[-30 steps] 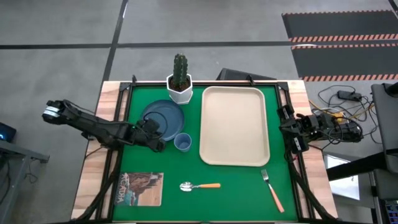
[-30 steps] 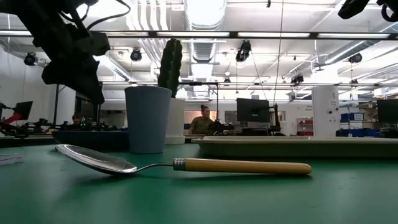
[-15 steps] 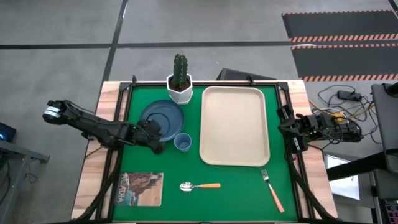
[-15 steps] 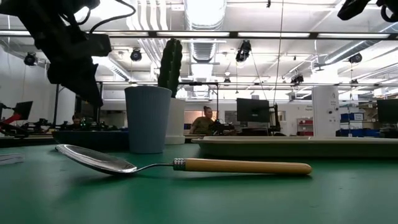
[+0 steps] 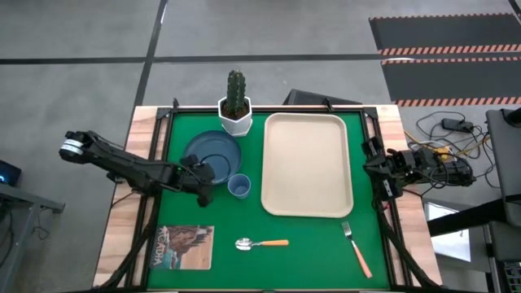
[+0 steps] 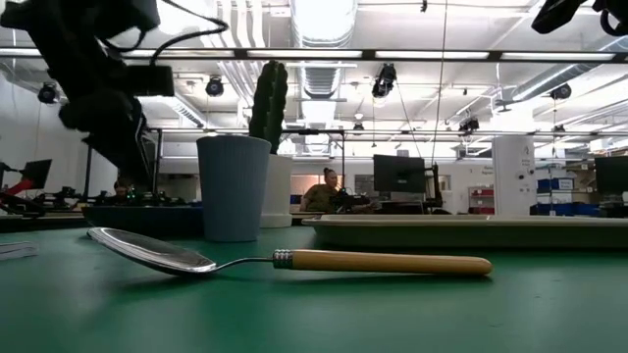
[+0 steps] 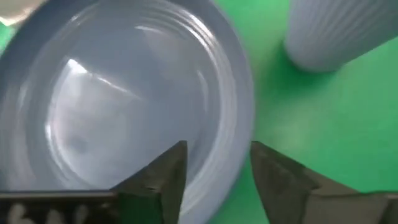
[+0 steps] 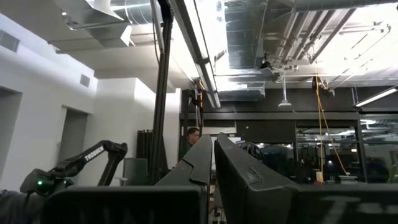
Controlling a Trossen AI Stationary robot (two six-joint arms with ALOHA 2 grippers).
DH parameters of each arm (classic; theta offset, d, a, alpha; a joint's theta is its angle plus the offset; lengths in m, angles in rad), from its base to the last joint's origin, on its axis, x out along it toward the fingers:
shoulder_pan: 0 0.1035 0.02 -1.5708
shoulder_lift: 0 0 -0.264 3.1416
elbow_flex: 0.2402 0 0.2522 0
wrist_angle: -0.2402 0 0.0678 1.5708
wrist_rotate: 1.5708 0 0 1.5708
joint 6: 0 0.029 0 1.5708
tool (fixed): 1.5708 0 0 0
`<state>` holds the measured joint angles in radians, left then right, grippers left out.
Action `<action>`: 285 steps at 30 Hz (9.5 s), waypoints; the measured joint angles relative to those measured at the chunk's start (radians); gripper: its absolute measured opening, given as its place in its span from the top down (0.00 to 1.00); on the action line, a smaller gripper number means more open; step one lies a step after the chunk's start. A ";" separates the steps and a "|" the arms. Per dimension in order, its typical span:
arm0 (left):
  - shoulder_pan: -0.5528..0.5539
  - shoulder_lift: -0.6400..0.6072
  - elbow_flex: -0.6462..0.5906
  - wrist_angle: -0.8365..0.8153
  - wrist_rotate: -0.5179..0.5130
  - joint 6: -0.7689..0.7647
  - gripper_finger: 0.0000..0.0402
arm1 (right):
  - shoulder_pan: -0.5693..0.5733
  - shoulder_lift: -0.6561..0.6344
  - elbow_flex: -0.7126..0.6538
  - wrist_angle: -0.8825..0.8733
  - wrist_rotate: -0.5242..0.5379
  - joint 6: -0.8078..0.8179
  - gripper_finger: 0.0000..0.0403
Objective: Pick and place plate/cup/fork/spoon on tray
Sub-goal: Put the blue plate at the center of the white serving tray
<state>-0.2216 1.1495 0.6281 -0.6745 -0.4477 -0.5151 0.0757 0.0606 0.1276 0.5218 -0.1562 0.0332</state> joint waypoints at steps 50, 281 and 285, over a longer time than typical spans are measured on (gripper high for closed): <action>-0.001 0.013 0.122 -0.185 -0.136 0.077 1.00 | 0.000 0.000 0.000 -0.046 0.000 0.012 0.97; -0.132 -0.037 0.079 1.167 -0.088 0.679 0.74 | -0.394 1.629 0.633 -0.291 0.255 0.089 0.97; -0.132 -0.037 0.080 1.172 -0.088 0.679 0.74 | -0.437 1.628 0.650 -0.299 0.272 0.052 0.97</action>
<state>-0.3538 1.1122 0.7082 0.4972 -0.5354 0.1642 -0.3616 1.6886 0.7774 0.2224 0.1154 0.0849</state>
